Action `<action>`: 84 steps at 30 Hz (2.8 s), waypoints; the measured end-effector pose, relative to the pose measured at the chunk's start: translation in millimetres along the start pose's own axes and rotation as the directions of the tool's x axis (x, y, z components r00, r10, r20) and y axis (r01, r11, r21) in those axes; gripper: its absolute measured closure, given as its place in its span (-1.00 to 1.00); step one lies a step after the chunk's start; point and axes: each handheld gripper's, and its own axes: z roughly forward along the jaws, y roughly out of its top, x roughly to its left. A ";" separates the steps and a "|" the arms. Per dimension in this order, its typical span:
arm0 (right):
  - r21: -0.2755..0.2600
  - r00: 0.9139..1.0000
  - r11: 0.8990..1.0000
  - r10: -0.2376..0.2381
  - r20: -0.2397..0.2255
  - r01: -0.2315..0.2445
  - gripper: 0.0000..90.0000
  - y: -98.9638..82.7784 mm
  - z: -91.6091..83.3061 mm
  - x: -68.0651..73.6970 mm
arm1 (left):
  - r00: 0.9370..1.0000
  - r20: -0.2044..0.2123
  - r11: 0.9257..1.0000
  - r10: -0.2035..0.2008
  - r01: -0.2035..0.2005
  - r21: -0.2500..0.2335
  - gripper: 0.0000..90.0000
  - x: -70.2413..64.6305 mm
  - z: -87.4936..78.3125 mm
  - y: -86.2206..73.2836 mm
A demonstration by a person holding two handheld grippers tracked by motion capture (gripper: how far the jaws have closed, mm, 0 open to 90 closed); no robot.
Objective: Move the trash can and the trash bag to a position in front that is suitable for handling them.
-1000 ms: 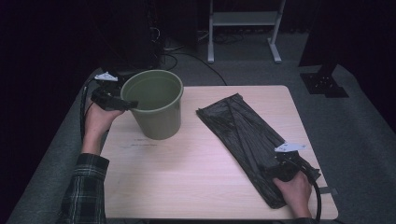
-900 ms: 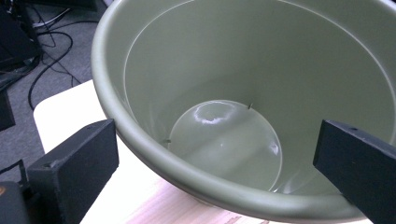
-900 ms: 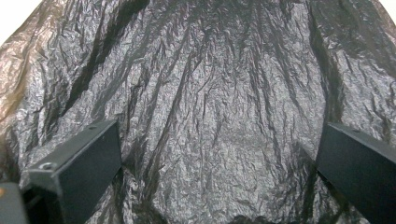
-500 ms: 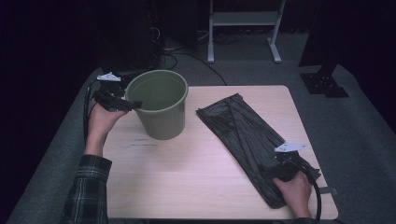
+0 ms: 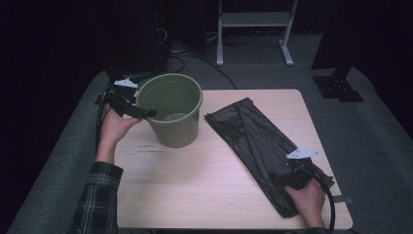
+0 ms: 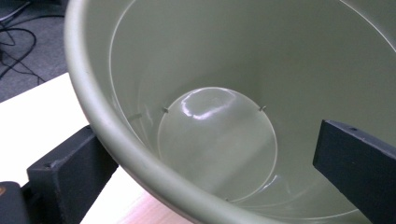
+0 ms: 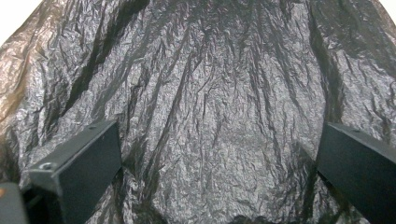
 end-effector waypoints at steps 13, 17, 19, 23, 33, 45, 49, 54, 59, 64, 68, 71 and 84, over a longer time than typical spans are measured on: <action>0.000 1.000 1.000 0.000 -0.001 0.000 -1.00 0.0 0.0 0.0 | 0.995 0.097 1.000 0.027 -0.028 0.005 -1.00 -26.0 3.2 -2.7; 0.000 1.000 1.000 -0.001 0.000 0.001 -1.00 0.0 0.0 -0.1 | 0.993 0.118 0.999 0.031 -0.029 -0.017 -1.00 -35.1 2.2 -7.0; -0.001 1.000 1.000 -0.002 0.000 0.002 -1.00 0.0 0.1 -0.1 | 0.992 0.125 0.999 0.034 -0.032 -0.019 -1.00 -39.5 1.6 -8.1; -0.001 1.000 1.000 -0.001 0.001 0.001 -1.00 0.0 0.1 -0.1 | 0.990 0.133 0.999 0.048 -0.047 -0.008 -1.00 -51.4 -0.4 -9.6; 0.000 1.000 1.000 0.000 0.001 0.000 -1.00 0.0 0.1 0.0 | 0.984 0.165 0.997 0.070 -0.068 -0.020 -1.00 -86.3 -4.9 -18.0; -0.001 1.000 1.000 -0.001 0.001 0.001 -1.00 0.0 0.0 -0.1 | 0.974 0.208 0.996 0.093 -0.087 -0.037 -1.00 -127.2 -8.7 -26.8; 0.000 1.000 1.000 0.001 0.000 -0.001 -1.00 0.0 0.0 0.0 | 0.972 0.212 0.995 0.099 -0.093 -0.036 -1.00 -139.7 -10.5 -29.2; -0.001 1.000 1.000 -0.001 0.001 0.001 -1.00 0.0 0.0 -0.1 | 0.965 0.236 0.993 0.111 -0.101 -0.056 -1.00 -154.5 -9.4 -31.8; 0.000 1.000 1.000 -0.001 0.001 0.001 -1.00 -0.3 -0.3 0.6 | 0.965 0.238 0.993 0.113 -0.102 -0.056 -1.00 -156.6 -9.9 -31.8; 0.000 1.000 1.000 -0.003 0.000 0.003 -1.00 -0.8 -0.8 0.7 | 0.970 0.208 0.991 0.129 -0.117 -0.071 -1.00 -152.0 -14.7 -27.6; 0.000 1.000 1.000 0.000 0.003 0.000 -1.00 -1.0 -1.0 1.0 | 0.973 0.190 0.989 0.130 -0.113 -0.096 -1.00 -147.3 -22.4 -22.6; -0.001 1.000 1.000 0.001 0.003 -0.001 -1.00 -1.0 -1.0 1.0 | 0.974 0.178 0.987 0.137 -0.119 -0.111 -1.00 -146.3 -28.5 -21.8; -0.004 1.000 1.000 0.008 0.008 -0.008 -1.00 -1.4 -1.4 1.0 | 0.983 0.135 0.979 0.125 -0.101 -0.175 -1.00 -146.2 -70.3 -45.0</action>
